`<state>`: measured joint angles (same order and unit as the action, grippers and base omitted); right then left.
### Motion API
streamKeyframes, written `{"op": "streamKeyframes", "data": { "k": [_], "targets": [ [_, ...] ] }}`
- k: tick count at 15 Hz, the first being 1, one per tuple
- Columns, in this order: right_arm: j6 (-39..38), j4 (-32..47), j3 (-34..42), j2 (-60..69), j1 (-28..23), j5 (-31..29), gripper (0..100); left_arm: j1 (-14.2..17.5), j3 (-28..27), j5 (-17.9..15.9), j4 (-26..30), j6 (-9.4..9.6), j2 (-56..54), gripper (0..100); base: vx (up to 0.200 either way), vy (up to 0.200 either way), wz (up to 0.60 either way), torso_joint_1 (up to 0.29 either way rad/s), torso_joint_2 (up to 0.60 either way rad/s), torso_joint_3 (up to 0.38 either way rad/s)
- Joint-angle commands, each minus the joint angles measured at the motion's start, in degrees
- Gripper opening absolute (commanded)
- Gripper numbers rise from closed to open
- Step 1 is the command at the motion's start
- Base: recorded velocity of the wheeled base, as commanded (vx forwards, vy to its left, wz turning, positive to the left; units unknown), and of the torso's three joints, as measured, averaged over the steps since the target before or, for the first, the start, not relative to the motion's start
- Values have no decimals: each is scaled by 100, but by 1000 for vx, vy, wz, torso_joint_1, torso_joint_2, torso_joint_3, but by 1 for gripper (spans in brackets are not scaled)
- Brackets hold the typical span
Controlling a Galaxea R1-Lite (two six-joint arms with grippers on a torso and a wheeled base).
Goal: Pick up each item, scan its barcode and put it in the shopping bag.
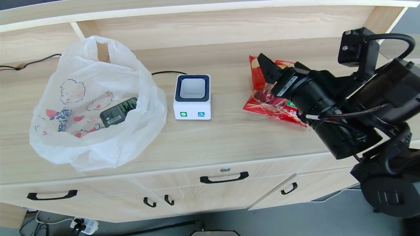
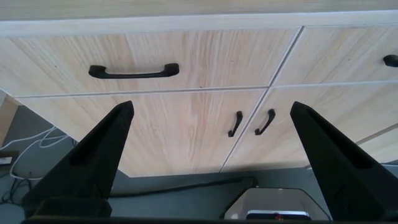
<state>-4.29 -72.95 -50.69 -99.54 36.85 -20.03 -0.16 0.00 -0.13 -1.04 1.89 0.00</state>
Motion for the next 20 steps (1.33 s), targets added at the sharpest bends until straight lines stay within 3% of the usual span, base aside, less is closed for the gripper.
{"op": "streamKeyframes", "data": {
  "k": [1, 3, 6, 8, 10, 14, 20],
  "targets": [
    [245, 984, -64, 400, -671, 263, 100, 7, 0, 5, -2, -4, 9, 100, 0, 0, 0, 0, 0, 0],
    [429, 1995, -477, 541, -1040, 491, 100, -2, 0, 5, -2, -4, 9, 100, 0, 0, 0, 0, 0, 0],
    [209, 4553, -1602, 769, -1207, 526, 100, -2, 0, 5, -2, -4, 9, 100, 0, 0, 0, 0, 0, 0],
    [-89, 5221, -2384, 444, -1224, 491, 100, -2, 0, 5, -2, -4, 0, 100, 0, 0, 0, 0, 0, 0],
    [-177, 5493, -2815, 171, -1224, 482, 100, 7, 0, 5, -2, -4, 9, 100, 0, 0, 0, 0, 0, 0],
    [-511, 6179, -2938, 40, -1259, 96, 100, -2, 0, 5, -11, -13, 9, 100, 0, 0, 0, 0, 0, 0],
    [-652, 6618, -3052, -4, -1154, 395, 100, 7, 0, 5, -11, -40, 9, 100, 0, 0, 0, 0, 0, 0]
  ]
}}
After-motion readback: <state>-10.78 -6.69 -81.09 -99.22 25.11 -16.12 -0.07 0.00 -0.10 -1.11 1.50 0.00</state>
